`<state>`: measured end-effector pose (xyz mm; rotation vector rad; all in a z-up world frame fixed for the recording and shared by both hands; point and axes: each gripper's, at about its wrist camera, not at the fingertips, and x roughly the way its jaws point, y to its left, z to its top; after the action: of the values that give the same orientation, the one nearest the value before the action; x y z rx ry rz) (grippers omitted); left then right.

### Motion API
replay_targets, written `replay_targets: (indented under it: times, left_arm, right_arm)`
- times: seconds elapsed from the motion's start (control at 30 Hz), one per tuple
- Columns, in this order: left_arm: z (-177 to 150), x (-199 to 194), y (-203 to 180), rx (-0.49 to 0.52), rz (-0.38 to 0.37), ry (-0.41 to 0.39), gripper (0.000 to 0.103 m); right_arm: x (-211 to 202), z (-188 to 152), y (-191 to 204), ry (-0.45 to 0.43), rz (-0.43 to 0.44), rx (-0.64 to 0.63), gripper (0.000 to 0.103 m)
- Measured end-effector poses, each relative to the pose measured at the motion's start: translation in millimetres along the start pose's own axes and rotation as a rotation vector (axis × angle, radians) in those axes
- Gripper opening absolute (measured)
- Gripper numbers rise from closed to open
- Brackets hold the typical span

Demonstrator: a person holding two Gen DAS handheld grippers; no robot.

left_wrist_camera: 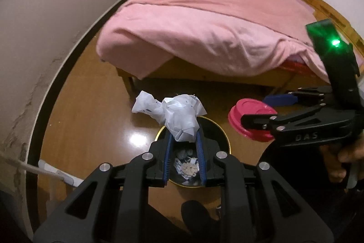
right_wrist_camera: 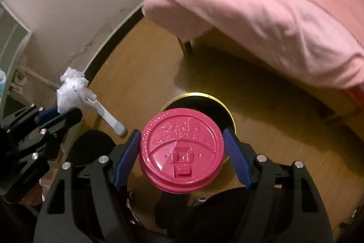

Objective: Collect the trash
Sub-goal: 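Carry the bag and red lid to the bin and release both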

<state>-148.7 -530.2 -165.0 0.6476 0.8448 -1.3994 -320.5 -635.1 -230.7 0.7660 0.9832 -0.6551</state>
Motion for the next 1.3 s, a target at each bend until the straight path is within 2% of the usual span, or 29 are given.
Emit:
replay_targets:
  times: [0.17,0.3,0.37,0.67,0.7,0.8,0.9,1.1,1.3]
  left_arm:
    - [-2.6,13.4,-11.3,0.015,0.004,0.023,0.019]
    - [-4.1,18.4,-12.0,0.010,0.006,0.035,0.019]
    - [-6.6,18.3,-9.7,0.003,0.006,0.041,0.019]
    - [-3.5,37.0,-7.6,-0.032,-0.046,0.057,0.020]
    - [-2.6,39.3,-7.9,-0.049,-0.050,0.051,0.025]
    - [-2.1,41.6,-11.2,-0.060,-0.056,0.047,0.067]
    - [-2.0,36.8,-16.4,-0.026,-0.036,0.019,0.069]
    - [2.6,29.3,-13.1,-0.044,-0.030,0.017,0.072]
    - [1.9,-4.2,-2.6,-0.037,0.035,-0.024,0.088]
  right_arm:
    - [15.8,-7.0,-11.7,0.037,0.004,0.017,0.072]
    - [13.9,-3.5,-8.2,0.022,0.011,0.026,0.073]
    - [11.2,-1.9,-5.6,0.014,0.016,0.032,0.083]
    - [0.5,1.7,-5.9,-0.023,0.014,0.048,0.084]
    - [-1.7,2.2,-7.1,-0.030,0.016,0.055,0.084]
    - [-8.7,4.5,-10.7,-0.048,0.019,0.067,0.084]
    - [-14.3,5.1,-13.3,-0.061,0.023,0.074,0.084]
    - [-17.9,6.7,-12.1,-0.064,0.025,0.071,0.084]
    - [-28.0,19.6,5.5,-0.086,0.040,0.040,0.084]
